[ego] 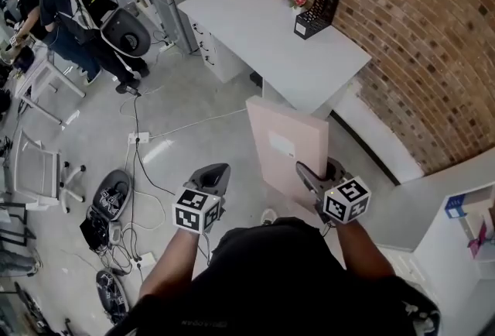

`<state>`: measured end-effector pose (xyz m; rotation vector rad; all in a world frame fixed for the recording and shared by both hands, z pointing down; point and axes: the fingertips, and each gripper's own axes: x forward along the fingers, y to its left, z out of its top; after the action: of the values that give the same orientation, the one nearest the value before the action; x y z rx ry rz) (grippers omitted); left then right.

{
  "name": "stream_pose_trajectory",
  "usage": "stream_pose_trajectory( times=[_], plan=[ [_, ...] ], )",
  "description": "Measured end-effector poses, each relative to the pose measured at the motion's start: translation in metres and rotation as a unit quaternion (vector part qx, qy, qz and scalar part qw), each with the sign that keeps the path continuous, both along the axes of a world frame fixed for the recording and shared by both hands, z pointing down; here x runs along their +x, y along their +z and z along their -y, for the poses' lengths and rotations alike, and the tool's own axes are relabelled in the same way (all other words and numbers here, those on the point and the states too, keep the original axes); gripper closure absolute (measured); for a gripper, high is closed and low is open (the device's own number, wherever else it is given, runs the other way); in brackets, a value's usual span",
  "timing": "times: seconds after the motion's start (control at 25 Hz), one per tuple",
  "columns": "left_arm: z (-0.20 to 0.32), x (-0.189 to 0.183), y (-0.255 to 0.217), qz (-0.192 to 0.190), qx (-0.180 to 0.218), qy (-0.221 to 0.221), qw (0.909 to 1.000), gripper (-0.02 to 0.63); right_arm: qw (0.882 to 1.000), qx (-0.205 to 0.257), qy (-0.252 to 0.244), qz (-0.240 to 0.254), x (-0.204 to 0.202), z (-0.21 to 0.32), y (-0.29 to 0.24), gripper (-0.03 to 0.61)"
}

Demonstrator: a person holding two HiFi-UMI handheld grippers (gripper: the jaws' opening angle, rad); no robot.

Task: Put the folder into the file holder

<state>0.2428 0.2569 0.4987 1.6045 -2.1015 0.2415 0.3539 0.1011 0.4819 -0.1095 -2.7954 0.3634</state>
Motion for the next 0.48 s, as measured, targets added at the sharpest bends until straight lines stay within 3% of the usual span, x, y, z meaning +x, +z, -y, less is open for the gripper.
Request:
stream_pose_trajectory(
  times=[0.48],
  plan=[
    [0.054,-0.046,0.014,-0.011,-0.018,0.007,0.9998,0.609,0.999,-0.03,-0.013,-0.026,-0.064,0.035,0.026,0.414]
  ],
)
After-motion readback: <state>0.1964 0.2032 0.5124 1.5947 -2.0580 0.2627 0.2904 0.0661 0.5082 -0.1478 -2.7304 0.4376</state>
